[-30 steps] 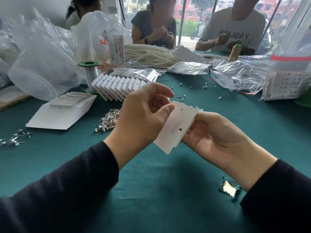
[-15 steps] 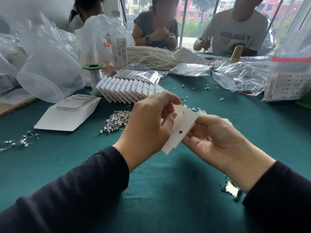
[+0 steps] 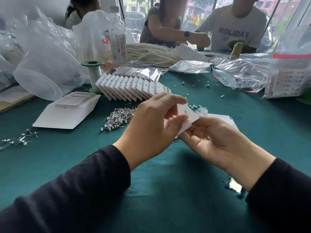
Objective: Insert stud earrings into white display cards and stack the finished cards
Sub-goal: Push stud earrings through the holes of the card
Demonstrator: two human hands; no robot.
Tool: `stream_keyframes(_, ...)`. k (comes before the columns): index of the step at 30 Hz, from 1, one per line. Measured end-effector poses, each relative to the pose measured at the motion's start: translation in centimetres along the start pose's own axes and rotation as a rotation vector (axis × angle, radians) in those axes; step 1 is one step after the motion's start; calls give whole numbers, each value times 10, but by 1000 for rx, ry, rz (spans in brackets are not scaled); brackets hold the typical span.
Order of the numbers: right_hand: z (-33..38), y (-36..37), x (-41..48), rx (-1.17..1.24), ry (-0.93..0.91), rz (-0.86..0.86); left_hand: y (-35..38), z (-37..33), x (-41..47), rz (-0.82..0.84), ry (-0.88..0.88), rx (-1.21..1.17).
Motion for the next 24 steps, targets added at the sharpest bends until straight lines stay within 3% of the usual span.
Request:
stream_keyframes(10,14,-12,-1,16,-194,-114,13,-1,-6,89,10,164)
stream_keyframes(16,27,0,-5,-270,-315,-38,9,1,-4,41,13,129)
stream_keyframes(17,39,-2,-7,-442,-386,-65,2,6,-2,-10,-20,125)
stream_keyframes(19,78,-1,-20,-1163,-698,-275,-8,28,-1,-76,-167,42)
stream_keyframes(21,85,5,-19,-1757,-824,-370,-7,58,-8,-99,-389,-202)
stream_keyframes(24,71,-9,-2,-1922,-673,-330,9,83,-25,-100,-679,-545)
Point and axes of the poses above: each hand's wrist, its own x-axis towards the middle knuckle, its own y-axis out of the palm, z = x × y, the point moved 10 cm from there along x, towards the middle knuckle, and after that the axes turned 2 degrees about y, right-handed, at the moved point
